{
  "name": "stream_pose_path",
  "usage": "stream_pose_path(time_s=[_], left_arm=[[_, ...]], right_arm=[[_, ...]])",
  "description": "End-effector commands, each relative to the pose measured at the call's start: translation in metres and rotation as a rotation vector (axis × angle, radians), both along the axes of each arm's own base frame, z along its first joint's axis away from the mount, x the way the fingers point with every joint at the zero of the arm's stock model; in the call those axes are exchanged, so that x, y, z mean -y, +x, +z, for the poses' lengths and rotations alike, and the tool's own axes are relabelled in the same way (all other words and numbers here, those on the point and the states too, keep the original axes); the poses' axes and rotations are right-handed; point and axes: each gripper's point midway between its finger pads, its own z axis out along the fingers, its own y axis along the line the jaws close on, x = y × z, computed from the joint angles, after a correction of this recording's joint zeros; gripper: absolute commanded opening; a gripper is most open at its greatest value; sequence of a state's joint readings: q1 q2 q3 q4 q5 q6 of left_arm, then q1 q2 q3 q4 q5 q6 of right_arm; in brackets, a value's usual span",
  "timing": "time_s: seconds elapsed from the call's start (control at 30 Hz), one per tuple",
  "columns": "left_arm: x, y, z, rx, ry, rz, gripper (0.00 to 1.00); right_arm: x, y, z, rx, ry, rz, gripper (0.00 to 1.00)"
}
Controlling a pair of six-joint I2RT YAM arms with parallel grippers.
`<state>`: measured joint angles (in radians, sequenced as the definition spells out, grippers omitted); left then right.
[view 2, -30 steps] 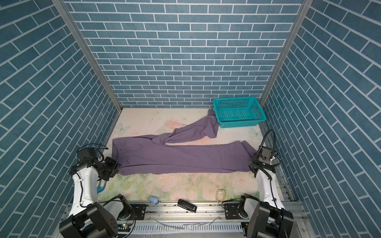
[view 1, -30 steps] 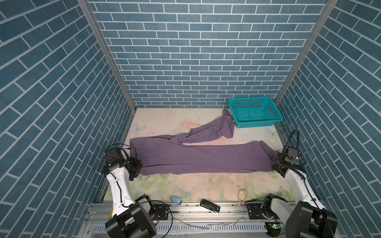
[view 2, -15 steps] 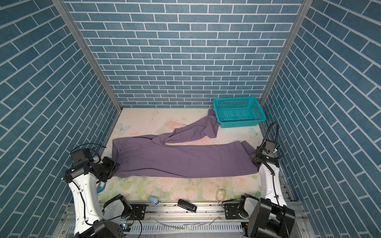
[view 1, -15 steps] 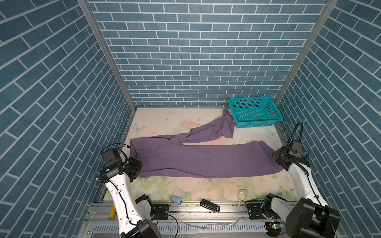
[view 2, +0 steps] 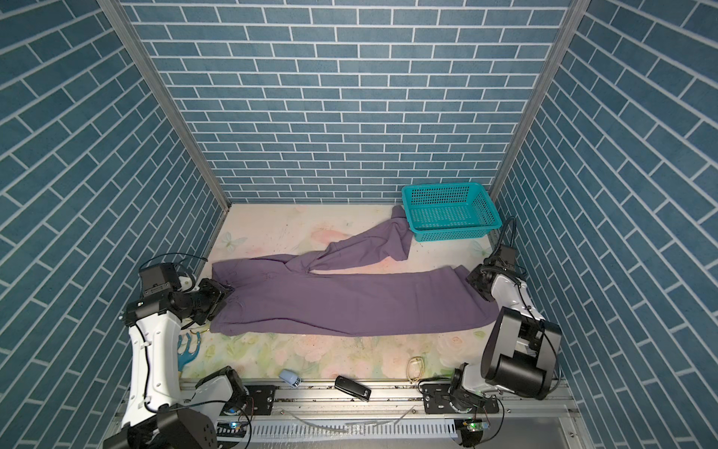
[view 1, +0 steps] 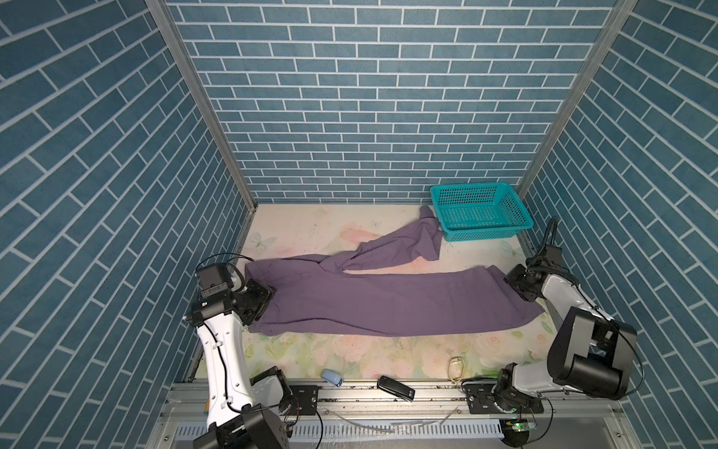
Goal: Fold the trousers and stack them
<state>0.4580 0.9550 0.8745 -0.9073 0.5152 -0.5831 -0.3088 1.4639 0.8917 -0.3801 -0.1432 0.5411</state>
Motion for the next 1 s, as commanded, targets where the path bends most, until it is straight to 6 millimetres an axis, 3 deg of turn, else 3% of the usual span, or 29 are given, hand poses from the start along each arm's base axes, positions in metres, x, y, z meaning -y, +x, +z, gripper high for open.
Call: stream_pose_path(time_s=[0.0,0.17,0.37,0.6,0.77,0.83,0.97], left_arm=[[-0.003,0.003,-0.009,-0.012,0.026,-0.001,0.51],[-0.010,0.002,-0.018,-0.058,0.059,-0.001,0.53],[-0.015,0.006,-0.021,-0.082,0.069,-0.004,0.64],[-0.020,0.007,-0.025,-0.094,0.095,0.001,0.66],[-0.024,0.012,-0.030,-0.104,0.096,0.001,0.70],[-0.027,0.015,-0.033,-0.109,0.104,0.007,0.71],[-0.030,0.019,-0.033,-0.095,0.113,0.018,0.71]], right_arm=[[0.005,0.021,0.009,0.016,-0.006,0.027,0.51],[0.006,0.034,-0.006,-0.044,-0.032,0.065,0.54],[-0.006,0.050,-0.024,-0.104,-0.065,0.141,0.59],[-0.016,0.063,-0.046,-0.173,-0.061,0.175,0.55],[-0.011,0.062,-0.058,-0.223,-0.071,0.139,0.55],[-0.008,0.061,-0.063,-0.244,-0.068,0.129,0.51],[-0.010,0.061,-0.076,-0.251,0.016,0.117,0.32]])
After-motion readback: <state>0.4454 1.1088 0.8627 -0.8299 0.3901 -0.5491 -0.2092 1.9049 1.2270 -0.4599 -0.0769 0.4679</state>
